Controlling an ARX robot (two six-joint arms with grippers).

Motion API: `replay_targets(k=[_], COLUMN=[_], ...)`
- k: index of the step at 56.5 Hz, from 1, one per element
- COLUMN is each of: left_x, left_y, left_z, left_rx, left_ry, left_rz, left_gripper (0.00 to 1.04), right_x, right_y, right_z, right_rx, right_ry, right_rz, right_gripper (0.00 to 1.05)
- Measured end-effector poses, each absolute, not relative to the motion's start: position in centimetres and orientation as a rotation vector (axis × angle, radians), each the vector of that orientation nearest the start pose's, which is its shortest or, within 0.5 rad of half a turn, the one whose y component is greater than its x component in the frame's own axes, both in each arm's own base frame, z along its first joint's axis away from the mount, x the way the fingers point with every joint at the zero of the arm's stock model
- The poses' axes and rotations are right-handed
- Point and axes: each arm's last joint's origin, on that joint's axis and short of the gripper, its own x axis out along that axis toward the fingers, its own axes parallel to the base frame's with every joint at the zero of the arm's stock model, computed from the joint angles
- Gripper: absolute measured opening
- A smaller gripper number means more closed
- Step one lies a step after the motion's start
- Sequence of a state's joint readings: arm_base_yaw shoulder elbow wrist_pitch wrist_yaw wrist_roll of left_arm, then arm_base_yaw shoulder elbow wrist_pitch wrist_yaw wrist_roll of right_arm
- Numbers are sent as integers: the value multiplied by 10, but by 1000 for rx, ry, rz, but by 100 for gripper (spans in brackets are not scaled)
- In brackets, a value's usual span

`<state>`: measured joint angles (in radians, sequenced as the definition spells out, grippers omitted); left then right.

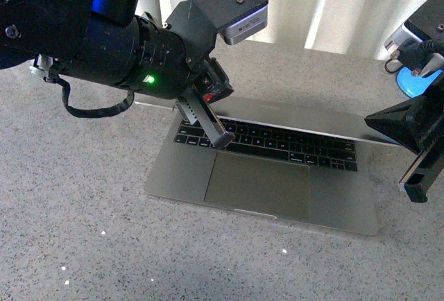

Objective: Close laptop

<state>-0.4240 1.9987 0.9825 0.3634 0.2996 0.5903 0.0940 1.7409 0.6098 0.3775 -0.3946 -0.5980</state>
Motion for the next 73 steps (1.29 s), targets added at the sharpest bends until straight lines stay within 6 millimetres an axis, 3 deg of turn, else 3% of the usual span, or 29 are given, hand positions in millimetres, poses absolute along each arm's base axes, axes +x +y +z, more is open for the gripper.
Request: replay_targets(k=[27,73], left_x=[343,341], left_y=[-166,-157], left_z=[92,85], left_rx=[557,549], left_ry=[475,510], left_rz=[-885,-876], left_gripper=[4,4], right_x=[290,284], right_y=[37,41], right_z=[100,83], right_rx=[-440,-415], right_ry=[599,639], right_rz=[671,681], right_gripper=[1,1])
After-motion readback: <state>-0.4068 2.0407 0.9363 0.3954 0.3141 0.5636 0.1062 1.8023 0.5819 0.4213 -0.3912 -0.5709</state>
